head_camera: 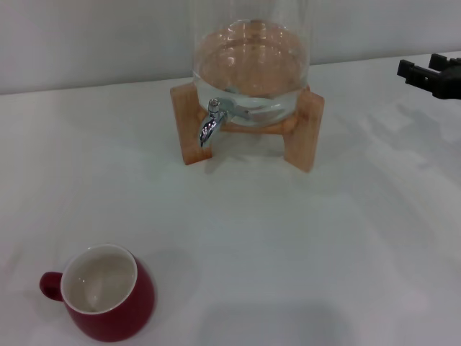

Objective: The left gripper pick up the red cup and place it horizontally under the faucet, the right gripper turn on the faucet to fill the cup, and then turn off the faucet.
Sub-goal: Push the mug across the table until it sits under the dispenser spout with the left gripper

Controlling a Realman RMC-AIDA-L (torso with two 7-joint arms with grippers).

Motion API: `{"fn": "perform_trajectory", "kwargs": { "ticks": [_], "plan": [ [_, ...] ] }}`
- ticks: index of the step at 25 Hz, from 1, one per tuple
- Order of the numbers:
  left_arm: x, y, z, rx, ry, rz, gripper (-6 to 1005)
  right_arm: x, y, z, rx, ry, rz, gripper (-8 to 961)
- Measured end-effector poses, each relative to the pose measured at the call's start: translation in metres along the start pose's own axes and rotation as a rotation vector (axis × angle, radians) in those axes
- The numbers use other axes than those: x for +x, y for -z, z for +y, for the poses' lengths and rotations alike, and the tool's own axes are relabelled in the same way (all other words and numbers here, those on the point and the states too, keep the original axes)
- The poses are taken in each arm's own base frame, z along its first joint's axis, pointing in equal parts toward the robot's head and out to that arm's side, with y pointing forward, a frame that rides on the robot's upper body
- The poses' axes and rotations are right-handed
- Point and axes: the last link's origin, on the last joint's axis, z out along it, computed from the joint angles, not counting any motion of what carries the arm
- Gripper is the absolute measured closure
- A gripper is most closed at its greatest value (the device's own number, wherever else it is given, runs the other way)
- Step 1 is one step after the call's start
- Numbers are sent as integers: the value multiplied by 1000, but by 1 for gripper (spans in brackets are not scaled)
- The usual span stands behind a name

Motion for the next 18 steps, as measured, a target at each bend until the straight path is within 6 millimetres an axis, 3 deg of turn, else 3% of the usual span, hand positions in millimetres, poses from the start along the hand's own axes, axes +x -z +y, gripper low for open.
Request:
{"fn": "perform_trajectory", "kwargs": {
  "ticks": [18],
  "plan": [
    [-29, -2, 31, 27, -36, -15, 154, -6, -4, -2, 3, 3, -11, 217]
  ]
}}
